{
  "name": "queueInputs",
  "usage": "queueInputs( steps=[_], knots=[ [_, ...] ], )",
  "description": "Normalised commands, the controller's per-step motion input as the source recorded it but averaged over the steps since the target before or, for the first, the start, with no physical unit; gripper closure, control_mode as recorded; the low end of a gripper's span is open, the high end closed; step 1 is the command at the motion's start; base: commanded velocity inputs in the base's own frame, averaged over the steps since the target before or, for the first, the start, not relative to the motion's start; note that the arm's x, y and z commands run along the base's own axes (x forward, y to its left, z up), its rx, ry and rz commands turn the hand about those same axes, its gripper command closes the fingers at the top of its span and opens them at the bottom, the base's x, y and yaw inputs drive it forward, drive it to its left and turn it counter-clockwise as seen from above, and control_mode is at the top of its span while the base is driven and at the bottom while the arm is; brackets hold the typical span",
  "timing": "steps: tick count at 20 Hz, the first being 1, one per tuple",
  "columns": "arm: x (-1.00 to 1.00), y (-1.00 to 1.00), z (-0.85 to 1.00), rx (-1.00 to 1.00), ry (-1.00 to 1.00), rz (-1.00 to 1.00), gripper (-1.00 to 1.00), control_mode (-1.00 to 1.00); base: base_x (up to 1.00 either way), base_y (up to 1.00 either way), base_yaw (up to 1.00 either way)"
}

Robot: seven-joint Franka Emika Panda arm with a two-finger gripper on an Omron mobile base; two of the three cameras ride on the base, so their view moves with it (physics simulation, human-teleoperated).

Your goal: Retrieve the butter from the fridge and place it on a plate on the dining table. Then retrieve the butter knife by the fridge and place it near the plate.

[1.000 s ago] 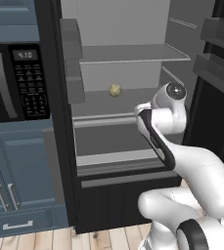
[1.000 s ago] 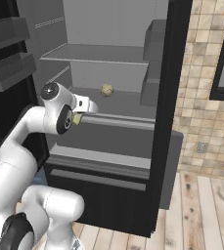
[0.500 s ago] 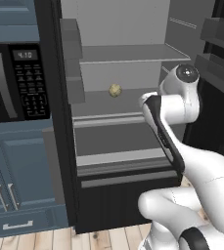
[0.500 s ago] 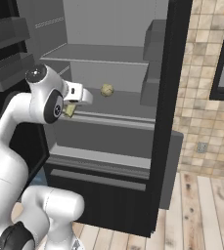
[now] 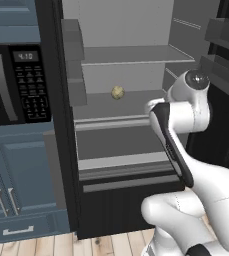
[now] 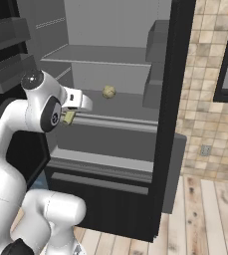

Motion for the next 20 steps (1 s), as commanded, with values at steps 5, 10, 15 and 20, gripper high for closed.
queueInputs(
  steps=[5,10,15,20],
  knots=[
    [-0.23,-0.01,0.00,-0.02,0.00,0.00,1.00,-1.00,0.00,0.00,0.00],
    [-0.27,0.00,0.00,-0.03,0.00,0.00,1.00,1.00,-0.11,0.00,0.00],
    [0.00,0.00,0.00,0.00,0.00,0.00,1.00,1.00,-0.68,-0.05,0.00],
    [0.00,0.00,0.00,0.00,0.00,0.00,1.00,1.00,-0.83,-0.09,0.05]
  ],
)
